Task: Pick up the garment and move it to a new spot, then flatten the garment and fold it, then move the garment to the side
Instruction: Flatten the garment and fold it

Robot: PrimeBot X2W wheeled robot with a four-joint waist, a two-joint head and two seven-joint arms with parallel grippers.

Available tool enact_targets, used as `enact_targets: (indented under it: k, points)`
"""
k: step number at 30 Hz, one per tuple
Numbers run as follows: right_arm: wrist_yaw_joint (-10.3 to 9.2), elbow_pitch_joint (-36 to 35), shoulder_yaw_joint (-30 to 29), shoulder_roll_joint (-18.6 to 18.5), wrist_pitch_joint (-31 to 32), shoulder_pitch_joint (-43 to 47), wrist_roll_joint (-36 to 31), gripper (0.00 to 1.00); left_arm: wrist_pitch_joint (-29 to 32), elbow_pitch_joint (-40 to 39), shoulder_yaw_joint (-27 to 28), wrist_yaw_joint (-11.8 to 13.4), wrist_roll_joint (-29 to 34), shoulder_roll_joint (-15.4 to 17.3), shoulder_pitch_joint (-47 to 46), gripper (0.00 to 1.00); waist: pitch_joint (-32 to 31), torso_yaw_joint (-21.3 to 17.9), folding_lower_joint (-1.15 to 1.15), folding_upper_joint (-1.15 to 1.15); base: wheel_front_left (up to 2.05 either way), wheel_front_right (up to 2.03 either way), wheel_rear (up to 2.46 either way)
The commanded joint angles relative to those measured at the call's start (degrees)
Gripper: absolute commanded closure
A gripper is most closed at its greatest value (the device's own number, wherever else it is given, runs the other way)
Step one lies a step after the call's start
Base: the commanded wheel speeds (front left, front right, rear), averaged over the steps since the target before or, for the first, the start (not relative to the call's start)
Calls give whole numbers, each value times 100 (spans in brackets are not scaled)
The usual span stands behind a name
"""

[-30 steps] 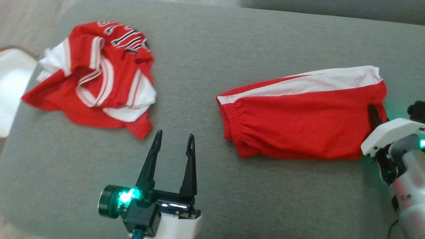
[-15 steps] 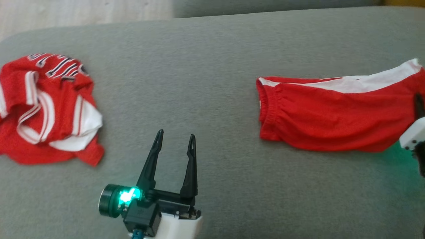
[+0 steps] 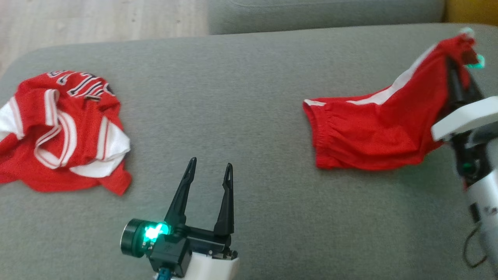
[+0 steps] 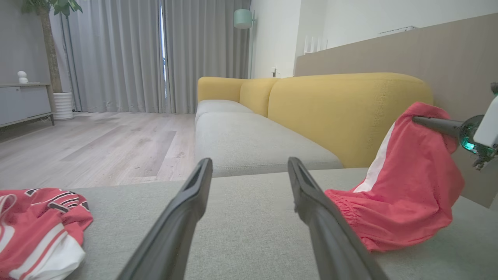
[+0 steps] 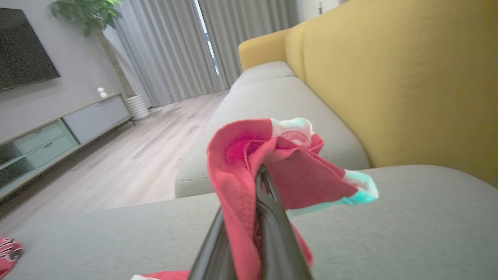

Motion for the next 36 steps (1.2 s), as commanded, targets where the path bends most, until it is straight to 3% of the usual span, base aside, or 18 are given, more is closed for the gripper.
enact_targets:
  k: [1,3,7,13,14,15,22,30,31,32,33,36]
  points:
    - [39,-413,110,57,73,149,16,100,-29,-152,138,-1,-27,-45,-82,0,-92,141,0,0,0,0,0]
    - [39,-981,213,285,271,466,-42,100,-29,-124,132,-16,-43,-45,-33,0,-149,279,0,0,0,0,0]
    - [39,-1347,300,590,474,739,-180,100,-29,-103,119,-44,-56,-45,7,0,-183,386,0,0,0,0,0]
    - [39,-1173,444,1348,633,943,-545,100,-29,-78,74,-74,-92,-45,8,0,-196,522,0,0,0,0,0]
    - [39,-1051,453,1457,642,944,-567,55,-29,-74,65,-74,-101,-45,2,0,-199,535,0,0,0,0,0]
    - [39,-924,463,1545,646,932,-576,0,-29,-70,58,-73,-111,-45,-4,0,-204,544,0,0,0,0,0]
    - [39,-655,816,1705,433,872,-575,0,-29,-34,5,-72,-151,-45,19,0,-320,585,0,0,0,0,0]
    - [39,-1110,446,1001,474,1239,-808,0,-29,-90,22,-24,-174,-45,92,0,-396,599,0,0,0,0,0]
    - [39,-1128,391,905,529,1290,-862,29,-29,-96,15,-21,-177,-45,87,0,-391,610,0,0,0,0,0]
    - [39,-1140,355,809,589,1329,-932,77,-29,-104,12,-18,-177,-45,80,0,-382,623,0,0,0,0,0]
    - [39,-1144,331,726,655,1357,-980,100,-29,-111,12,-16,-175,-45,72,0,-367,634,0,0,0,0,0]
    - [39,-1059,312,482,845,1342,-1164,100,-29,-126,9,-18,-182,-45,41,0,-291,694,0,0,0,0,0]
